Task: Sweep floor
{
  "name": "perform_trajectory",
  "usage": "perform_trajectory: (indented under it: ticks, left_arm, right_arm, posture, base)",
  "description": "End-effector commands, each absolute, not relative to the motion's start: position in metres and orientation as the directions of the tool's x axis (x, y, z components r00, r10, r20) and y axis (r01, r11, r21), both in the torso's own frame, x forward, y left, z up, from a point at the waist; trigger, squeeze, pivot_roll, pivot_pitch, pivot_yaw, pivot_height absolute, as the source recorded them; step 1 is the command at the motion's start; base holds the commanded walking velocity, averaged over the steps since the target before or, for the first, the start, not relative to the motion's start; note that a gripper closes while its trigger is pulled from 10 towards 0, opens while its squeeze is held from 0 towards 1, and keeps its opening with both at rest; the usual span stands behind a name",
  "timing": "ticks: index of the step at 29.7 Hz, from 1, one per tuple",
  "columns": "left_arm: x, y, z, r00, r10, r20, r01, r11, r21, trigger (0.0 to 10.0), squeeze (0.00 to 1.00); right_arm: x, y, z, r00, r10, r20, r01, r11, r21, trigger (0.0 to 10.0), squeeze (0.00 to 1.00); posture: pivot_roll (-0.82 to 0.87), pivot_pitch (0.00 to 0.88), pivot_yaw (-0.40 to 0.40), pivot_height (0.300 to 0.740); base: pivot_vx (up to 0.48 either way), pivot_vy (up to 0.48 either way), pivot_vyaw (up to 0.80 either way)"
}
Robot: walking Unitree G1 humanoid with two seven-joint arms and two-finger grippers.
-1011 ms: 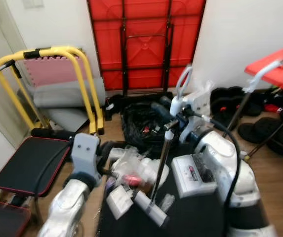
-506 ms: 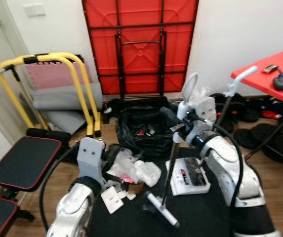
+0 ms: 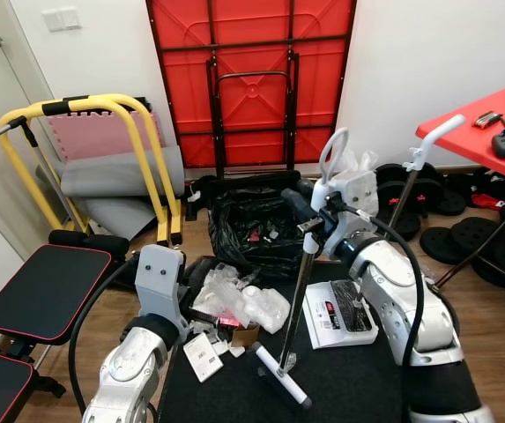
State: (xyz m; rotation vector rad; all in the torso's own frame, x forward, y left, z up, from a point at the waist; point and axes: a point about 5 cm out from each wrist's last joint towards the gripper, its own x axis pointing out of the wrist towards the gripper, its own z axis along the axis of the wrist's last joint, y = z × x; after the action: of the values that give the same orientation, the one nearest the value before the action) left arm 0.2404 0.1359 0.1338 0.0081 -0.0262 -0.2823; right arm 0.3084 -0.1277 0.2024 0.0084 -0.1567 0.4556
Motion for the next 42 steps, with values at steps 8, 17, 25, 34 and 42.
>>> perform_trajectory:
  ticks: [8,17,25,34,42]
  left_arm:
    - [0.240,0.134,0.135,0.958,-0.283,0.039,0.283,0.959,0.012,10.0,0.00]
    - [0.241,0.133,0.138,0.955,-0.292,0.053,0.292,0.956,0.009,10.0,0.00]
    - [0.241,0.133,0.140,0.956,-0.288,0.064,0.288,0.958,0.006,10.0,0.00]
    - [0.235,0.129,0.144,0.950,-0.304,0.069,0.304,0.953,-0.002,10.0,0.00]
    - [0.221,0.119,0.148,0.926,-0.372,0.059,0.370,0.928,0.045,10.0,0.00]
  right_arm:
    - [0.306,-0.127,0.237,0.843,0.445,0.304,-0.468,0.884,0.004,10.0,0.00]
    - [0.309,-0.130,0.251,0.836,0.399,0.377,-0.454,0.889,0.065,10.0,0.00]
    - [0.307,-0.126,0.261,0.779,0.437,0.450,-0.572,0.790,0.222,10.0,0.00]
    - [0.311,-0.118,0.251,0.787,0.439,0.434,-0.580,0.766,0.277,10.0,0.00]
    - [0.321,-0.132,0.251,0.809,0.376,0.452,-0.536,0.787,0.304,10.0,0.00]
  posture:
    - [-0.01,0.000,0.012,0.740]
    - [-0.01,0.000,0.014,0.740]
    - [-0.01,0.000,0.015,0.740]
    - [0.00,0.016,0.022,0.740]
    - [0.02,0.076,0.042,0.740]
  base:
    - [0.355,0.000,-0.55]
    - [0.384,0.000,0.00]
    - [0.375,0.000,0.00]
    - [0.106,0.000,0.00]
    - [0.000,0.000,0.00]
